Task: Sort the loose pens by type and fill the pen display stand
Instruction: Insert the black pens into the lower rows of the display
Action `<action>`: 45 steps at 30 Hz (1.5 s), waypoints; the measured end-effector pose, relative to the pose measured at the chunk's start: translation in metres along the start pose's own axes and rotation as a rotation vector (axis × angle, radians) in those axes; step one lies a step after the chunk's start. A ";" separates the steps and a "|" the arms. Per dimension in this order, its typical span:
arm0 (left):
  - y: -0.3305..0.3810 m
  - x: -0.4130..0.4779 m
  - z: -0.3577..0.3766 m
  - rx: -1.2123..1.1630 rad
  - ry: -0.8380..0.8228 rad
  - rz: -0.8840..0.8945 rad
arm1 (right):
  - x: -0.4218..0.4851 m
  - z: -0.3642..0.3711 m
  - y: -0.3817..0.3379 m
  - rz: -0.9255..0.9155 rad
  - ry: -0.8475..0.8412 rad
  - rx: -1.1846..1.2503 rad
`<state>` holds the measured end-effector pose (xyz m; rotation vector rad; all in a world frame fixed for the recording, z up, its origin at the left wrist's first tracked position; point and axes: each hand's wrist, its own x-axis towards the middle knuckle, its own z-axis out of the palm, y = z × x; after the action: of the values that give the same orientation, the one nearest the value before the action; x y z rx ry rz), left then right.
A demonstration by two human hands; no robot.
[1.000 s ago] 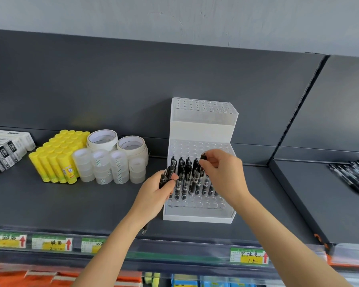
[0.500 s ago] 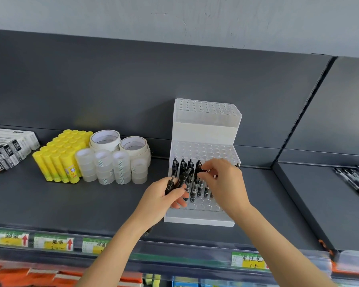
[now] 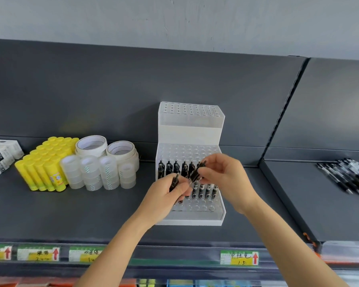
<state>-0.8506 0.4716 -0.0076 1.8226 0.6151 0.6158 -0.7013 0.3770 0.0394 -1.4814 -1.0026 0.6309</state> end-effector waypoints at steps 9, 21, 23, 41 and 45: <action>0.000 -0.005 -0.006 0.182 0.119 -0.008 | 0.010 0.004 -0.001 -0.166 0.178 -0.470; 0.001 -0.014 -0.006 0.013 0.041 -0.101 | 0.012 0.024 0.025 -0.101 0.108 -0.628; -0.001 -0.013 -0.006 0.110 0.018 -0.075 | 0.012 0.025 0.026 -0.100 0.102 -0.619; 0.020 0.011 0.020 0.183 0.137 0.060 | -0.003 -0.007 -0.006 0.007 -0.026 -0.316; 0.015 0.006 0.013 0.381 0.108 0.140 | 0.002 -0.018 -0.008 -0.082 0.115 -0.414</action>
<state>-0.8352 0.4622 0.0037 2.2133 0.7183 0.7310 -0.6865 0.3694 0.0513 -1.8029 -1.1433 0.2831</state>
